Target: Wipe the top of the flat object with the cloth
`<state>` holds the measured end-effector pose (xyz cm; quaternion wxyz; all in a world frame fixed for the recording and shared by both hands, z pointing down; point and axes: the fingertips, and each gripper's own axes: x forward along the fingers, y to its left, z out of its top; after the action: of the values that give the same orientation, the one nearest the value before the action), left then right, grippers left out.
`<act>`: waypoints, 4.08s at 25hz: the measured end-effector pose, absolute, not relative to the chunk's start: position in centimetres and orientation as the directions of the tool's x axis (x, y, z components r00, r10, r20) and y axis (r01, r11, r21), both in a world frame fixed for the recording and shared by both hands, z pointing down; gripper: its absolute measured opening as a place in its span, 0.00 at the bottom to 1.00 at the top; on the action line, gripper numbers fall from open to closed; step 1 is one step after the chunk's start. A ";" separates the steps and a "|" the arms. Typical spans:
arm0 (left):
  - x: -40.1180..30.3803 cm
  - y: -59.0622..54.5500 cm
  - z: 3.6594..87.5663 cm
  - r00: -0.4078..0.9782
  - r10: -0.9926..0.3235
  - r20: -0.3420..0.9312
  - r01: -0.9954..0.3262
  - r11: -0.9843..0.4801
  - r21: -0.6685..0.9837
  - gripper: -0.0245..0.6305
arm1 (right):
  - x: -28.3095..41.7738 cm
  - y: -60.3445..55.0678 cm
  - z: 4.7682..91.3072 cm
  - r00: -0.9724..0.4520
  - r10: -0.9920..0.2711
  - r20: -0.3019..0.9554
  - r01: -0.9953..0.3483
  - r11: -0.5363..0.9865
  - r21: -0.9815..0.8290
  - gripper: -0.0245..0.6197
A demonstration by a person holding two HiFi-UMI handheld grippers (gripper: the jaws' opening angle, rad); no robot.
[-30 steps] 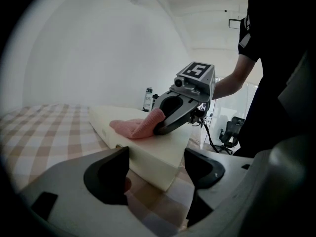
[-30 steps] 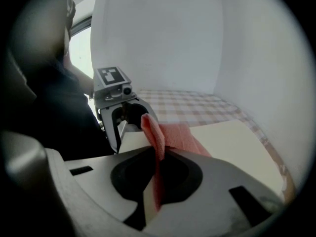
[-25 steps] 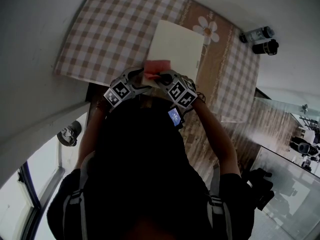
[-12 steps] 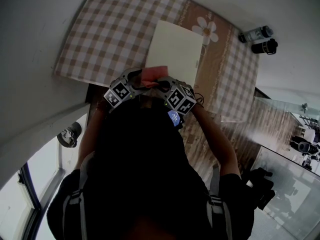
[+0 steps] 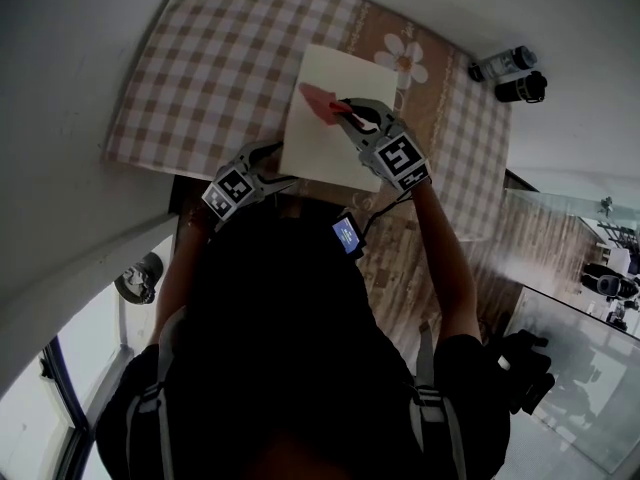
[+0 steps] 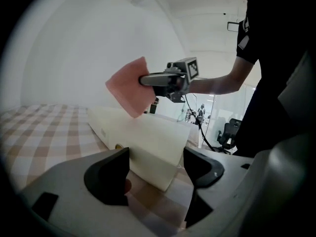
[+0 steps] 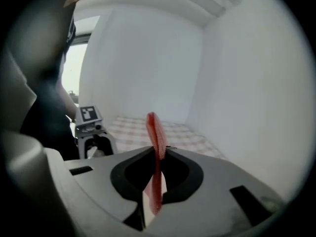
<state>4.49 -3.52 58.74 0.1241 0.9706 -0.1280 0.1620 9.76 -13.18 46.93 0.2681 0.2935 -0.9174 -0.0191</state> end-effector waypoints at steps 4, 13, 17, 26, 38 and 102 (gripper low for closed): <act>4.4 -3.5 58.7 0.918 -0.202 0.340 -0.281 -0.938 0.203 0.57 | 15.0 -20.5 47.2 -0.549 -0.663 0.509 -0.619 0.732 0.285 0.07; 4.3 -3.5 58.6 0.921 -0.192 0.339 -0.274 -0.937 0.216 0.57 | 19.8 -28.3 49.4 -0.281 -0.787 0.550 -0.554 0.600 0.577 0.07; 4.3 -3.5 58.6 0.920 -0.192 0.342 -0.277 -0.936 0.218 0.57 | 19.5 -27.0 55.2 -0.280 -0.651 0.706 -0.507 0.725 0.467 0.07; 4.3 -3.7 59.3 0.926 -0.183 0.330 -0.270 -0.932 0.241 0.57 | 19.3 -25.7 58.5 -0.326 -0.537 0.778 -0.582 0.763 0.282 0.07; 4.4 -3.7 59.4 0.924 -0.188 0.332 -0.274 -0.933 0.234 0.57 | 18.5 -22.9 58.7 -0.357 -0.446 0.821 -0.573 0.798 0.184 0.06; 4.5 -3.7 59.6 0.922 -0.172 0.347 -0.265 -0.933 0.243 0.57 | 14.4 -10.0 58.9 -0.441 -0.361 0.822 -0.509 0.855 0.103 0.06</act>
<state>4.48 -3.72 59.58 0.1442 0.9697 -0.1128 0.1619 14.36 -10.00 58.87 0.4620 0.2574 -0.8450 0.0797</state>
